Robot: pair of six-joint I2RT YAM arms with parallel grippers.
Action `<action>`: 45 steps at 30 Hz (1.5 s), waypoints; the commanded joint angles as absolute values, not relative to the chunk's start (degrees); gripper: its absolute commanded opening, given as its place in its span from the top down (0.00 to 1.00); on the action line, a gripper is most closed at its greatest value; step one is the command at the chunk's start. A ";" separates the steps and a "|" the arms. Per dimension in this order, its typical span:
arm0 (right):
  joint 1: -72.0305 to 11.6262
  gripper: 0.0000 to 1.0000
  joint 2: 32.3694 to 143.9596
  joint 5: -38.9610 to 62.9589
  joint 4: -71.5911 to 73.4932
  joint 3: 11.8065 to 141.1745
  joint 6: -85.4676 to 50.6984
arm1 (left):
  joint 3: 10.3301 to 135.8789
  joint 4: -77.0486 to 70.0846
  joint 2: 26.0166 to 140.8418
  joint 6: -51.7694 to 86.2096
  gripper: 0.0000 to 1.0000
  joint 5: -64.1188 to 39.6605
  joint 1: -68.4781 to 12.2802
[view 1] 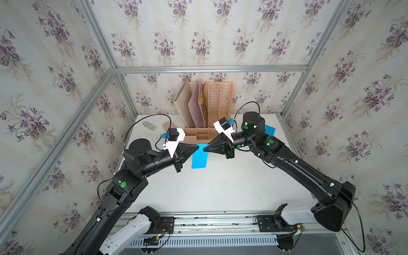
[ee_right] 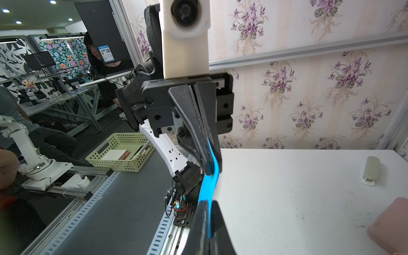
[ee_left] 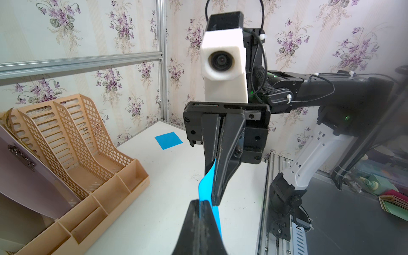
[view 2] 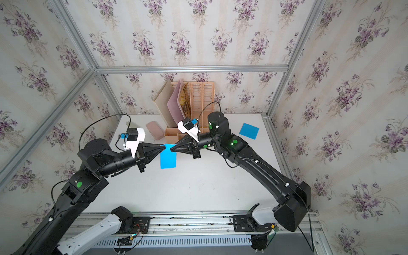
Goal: Fold the square paper along the opposite sides
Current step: Smooth out the paper, then place the paper at the center of the board.
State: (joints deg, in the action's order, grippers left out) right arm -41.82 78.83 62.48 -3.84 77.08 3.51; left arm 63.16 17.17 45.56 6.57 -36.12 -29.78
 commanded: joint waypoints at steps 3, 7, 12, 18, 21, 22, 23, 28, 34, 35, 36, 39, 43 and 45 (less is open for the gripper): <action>-41.83 0.39 77.34 56.94 -2.59 74.29 2.81 | 62.09 15.40 45.79 8.21 1.00 -34.41 -29.73; -41.84 0.15 74.77 45.39 -5.27 69.80 2.46 | 58.95 14.06 47.08 11.15 1.00 -30.77 -29.72; -41.84 0.00 70.32 33.18 -7.19 61.80 1.74 | 50.29 8.08 49.65 16.58 1.00 -27.13 -29.66; -41.84 0.00 68.12 28.37 -7.64 53.89 0.03 | 39.80 0.34 54.98 20.26 1.00 -25.86 -28.89; -41.81 0.00 68.42 27.95 -6.87 51.19 -0.89 | 35.51 -4.03 57.60 22.34 1.00 -26.57 -27.50; -41.83 0.00 68.59 27.87 -6.25 50.24 -1.37 | 34.11 -5.80 58.51 23.02 1.00 -27.13 -26.98; -41.84 0.00 68.79 27.77 -5.85 49.43 -1.71 | 32.90 -7.32 59.20 23.52 1.00 -27.59 -26.46; -41.92 0.00 70.69 26.53 -2.78 44.97 -3.50 | 28.21 -14.18 65.00 25.29 1.00 -29.80 -24.21; -42.23 0.02 75.58 24.88 -0.90 43.07 -4.40 | 26.59 -19.77 73.17 25.25 1.00 -32.12 -22.91; -42.42 0.03 76.49 24.72 -0.78 43.20 -4.40 | 26.55 -20.16 74.22 25.08 1.00 -32.16 -22.85; -42.77 0.04 77.62 24.61 -0.78 43.45 -4.36 | 26.61 -20.65 75.34 24.81 1.00 -32.21 -22.70; -43.96 0.06 80.65 23.57 -1.17 44.36 -3.92 | 26.89 -21.05 78.28 24.09 1.00 -31.26 -22.45; -46.46 0.06 84.25 21.28 -2.95 45.82 -2.62 | 27.45 -20.69 82.67 23.96 1.00 -27.85 -22.41; -47.43 0.06 85.58 20.92 -3.66 46.40 -2.11 | 28.36 -19.96 84.20 23.86 1.00 -26.49 -22.33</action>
State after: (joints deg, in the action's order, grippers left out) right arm -46.65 84.51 22.50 -2.79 45.69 -3.44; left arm 27.44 -18.98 82.72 24.47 -29.12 -22.48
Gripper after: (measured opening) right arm 0.942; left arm 0.058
